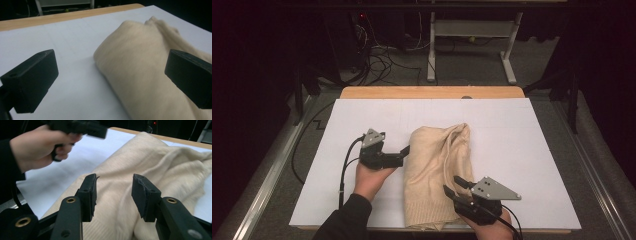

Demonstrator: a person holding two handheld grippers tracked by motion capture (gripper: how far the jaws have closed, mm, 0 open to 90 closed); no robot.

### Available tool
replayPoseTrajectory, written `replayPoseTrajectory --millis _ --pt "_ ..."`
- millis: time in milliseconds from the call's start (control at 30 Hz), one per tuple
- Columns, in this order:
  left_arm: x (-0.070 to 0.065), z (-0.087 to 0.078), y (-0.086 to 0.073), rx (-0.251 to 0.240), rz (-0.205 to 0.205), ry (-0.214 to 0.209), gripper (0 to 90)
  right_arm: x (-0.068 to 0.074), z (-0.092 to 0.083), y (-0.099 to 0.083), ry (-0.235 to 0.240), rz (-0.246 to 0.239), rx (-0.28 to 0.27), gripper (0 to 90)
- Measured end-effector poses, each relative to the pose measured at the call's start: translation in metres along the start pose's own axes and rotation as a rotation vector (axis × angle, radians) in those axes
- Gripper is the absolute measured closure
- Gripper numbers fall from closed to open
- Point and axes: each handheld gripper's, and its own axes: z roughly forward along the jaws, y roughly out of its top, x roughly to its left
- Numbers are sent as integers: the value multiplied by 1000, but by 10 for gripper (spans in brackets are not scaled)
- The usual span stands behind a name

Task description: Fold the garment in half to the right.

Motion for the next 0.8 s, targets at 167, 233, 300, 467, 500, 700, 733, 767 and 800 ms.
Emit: replayPoseTrajectory --millis 167,233,300,467,500,700,733,767,800 --pt "9 -25 -26 -20 -25 15 0 1 25 18 -31 -45 51 854" --pt "11 -32 -35 -30 -28 21 0 0 38 26 -46 -66 91 900" --pt "13 -37 -41 -25 -24 24 0 0 53 37 -57 -89 143 900" --pt "15 -45 -47 -32 -27 31 0 -4 86 44 -106 -97 266 900" --pt "16 -46 -48 -31 -27 32 0 -7 92 40 -118 -98 300 900" --pt "18 -48 -52 -25 -37 33 0 -27 87 8 -186 -60 358 900" --pt "18 -48 -52 -22 -37 34 0 -30 84 4 -194 -45 360 900" --pt "18 -48 -53 -20 -36 34 0 -36 78 -4 -206 -36 359 900" --pt "17 -48 -53 -20 -35 35 0 -39 74 -8 -215 -21 357 900"
